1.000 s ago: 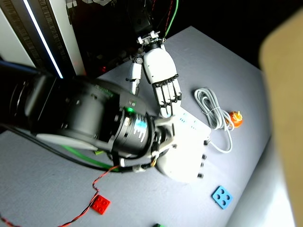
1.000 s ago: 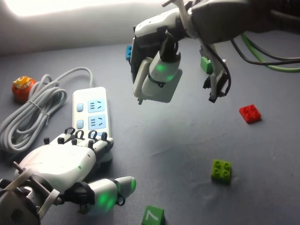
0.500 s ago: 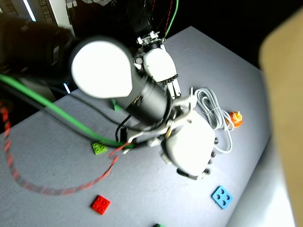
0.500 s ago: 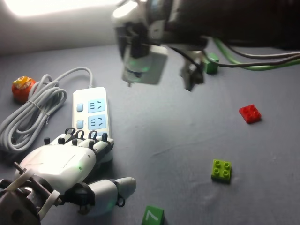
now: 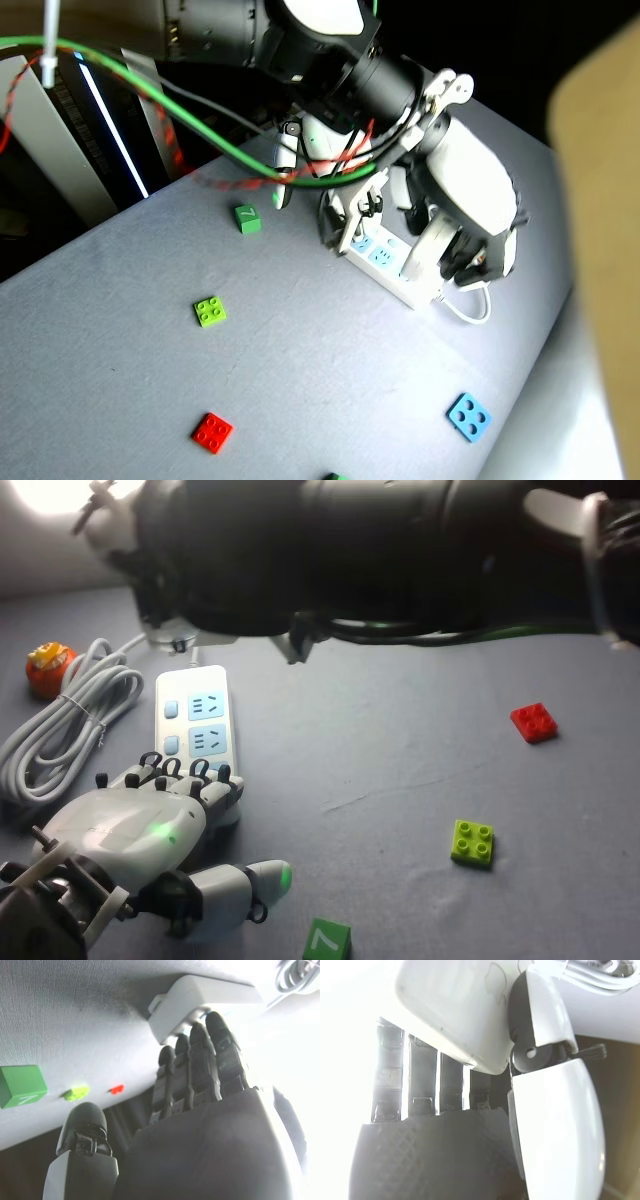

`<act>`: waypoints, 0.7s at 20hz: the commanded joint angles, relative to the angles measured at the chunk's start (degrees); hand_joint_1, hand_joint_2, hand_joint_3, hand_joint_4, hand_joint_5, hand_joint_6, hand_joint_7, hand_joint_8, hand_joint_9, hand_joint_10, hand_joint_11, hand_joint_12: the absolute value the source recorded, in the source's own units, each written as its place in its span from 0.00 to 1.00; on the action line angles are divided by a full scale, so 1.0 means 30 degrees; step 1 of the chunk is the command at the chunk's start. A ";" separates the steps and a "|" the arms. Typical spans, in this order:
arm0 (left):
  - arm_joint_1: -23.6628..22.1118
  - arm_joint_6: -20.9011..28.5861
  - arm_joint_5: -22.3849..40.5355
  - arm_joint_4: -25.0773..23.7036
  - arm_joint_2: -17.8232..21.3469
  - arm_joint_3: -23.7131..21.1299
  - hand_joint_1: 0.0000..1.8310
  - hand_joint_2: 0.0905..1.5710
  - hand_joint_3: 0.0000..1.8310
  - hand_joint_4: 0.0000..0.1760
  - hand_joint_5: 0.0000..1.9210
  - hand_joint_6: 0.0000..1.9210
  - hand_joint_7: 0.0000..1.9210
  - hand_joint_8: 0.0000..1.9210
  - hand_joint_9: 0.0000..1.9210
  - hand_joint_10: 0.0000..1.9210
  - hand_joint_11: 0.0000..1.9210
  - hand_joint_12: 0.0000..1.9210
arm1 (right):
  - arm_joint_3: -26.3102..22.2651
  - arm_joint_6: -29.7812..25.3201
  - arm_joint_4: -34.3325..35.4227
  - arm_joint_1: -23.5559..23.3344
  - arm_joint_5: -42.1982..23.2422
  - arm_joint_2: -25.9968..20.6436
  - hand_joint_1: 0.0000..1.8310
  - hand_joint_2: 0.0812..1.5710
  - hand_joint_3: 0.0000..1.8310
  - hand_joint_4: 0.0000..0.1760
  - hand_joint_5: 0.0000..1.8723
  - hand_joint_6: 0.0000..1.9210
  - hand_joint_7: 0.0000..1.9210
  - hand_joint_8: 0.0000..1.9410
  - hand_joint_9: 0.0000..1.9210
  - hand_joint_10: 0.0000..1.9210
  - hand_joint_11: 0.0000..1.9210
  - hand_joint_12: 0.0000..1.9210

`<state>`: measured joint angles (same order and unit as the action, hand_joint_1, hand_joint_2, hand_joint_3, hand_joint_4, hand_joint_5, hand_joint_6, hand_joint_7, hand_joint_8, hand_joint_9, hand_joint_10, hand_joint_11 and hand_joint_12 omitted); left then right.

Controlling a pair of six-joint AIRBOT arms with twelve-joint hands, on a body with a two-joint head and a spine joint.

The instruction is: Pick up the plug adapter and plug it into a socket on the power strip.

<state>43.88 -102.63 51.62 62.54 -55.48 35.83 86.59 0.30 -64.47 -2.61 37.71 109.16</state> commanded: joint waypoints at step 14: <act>0.0183 -0.0061 0.0163 -0.0798 -0.0073 -0.0249 0.00 0.77 0.00 0.00 0.09 0.00 0.10 0.00 0.11 0.00 0.00 0.33 | 0.3029 0.1611 -0.0352 0.0607 0.1661 0.2424 0.66 0.70 0.00 0.10 0.49 0.55 0.54 0.47 0.60 0.00 0.31 0.61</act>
<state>44.34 -103.22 51.57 62.13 -55.48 35.59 95.64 4.62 -61.47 -0.38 44.49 116.51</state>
